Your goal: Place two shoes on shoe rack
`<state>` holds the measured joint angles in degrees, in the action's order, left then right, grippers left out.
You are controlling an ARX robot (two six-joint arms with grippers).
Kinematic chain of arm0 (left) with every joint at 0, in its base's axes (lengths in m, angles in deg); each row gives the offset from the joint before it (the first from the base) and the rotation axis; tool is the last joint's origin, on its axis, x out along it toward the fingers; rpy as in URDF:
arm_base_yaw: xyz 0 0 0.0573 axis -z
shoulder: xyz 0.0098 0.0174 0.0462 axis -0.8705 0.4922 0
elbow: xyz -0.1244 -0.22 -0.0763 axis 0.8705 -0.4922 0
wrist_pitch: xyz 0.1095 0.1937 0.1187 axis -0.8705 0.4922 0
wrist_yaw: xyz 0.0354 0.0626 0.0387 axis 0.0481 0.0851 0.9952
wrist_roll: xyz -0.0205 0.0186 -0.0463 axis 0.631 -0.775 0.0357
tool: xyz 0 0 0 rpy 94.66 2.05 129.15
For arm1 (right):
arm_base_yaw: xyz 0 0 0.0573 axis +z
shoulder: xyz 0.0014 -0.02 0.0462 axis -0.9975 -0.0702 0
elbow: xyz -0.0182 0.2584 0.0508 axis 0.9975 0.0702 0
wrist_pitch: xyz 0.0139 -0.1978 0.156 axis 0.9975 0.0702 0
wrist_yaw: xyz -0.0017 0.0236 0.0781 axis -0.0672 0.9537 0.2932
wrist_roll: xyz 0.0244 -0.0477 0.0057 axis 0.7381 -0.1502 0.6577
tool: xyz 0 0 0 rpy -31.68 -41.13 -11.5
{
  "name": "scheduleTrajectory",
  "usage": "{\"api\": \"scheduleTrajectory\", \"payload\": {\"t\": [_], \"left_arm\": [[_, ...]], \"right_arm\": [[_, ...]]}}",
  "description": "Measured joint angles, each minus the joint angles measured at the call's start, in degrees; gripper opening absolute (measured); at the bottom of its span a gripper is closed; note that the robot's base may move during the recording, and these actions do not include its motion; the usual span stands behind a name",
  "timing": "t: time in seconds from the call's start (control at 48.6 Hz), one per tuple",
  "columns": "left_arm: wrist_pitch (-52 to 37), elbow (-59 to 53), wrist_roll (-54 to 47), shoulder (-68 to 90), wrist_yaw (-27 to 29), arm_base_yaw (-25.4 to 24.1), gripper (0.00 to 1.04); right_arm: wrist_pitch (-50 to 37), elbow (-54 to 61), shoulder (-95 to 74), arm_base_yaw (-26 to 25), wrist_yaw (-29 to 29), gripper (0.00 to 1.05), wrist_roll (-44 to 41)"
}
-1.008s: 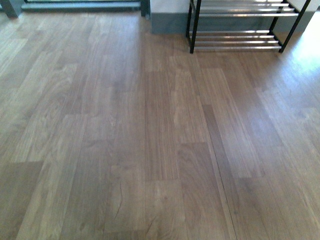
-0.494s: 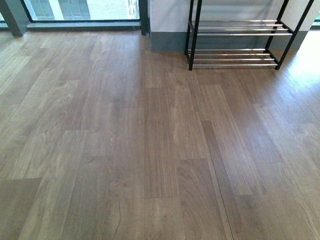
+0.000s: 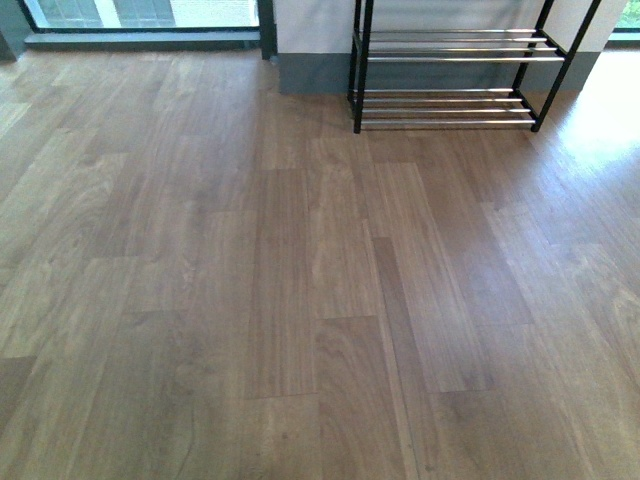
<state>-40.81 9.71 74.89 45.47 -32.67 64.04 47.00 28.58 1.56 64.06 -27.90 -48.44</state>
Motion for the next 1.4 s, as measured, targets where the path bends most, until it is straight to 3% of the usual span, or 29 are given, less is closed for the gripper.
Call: {"api": "scheduleTrajectory", "payload": {"t": [1.399], "left_arm": [[0.0,-0.1,-0.2,0.0,-0.3,0.0,0.02]], "right_arm": [[0.0,0.1,0.1,-0.1,-0.4,0.01,0.2]]}}
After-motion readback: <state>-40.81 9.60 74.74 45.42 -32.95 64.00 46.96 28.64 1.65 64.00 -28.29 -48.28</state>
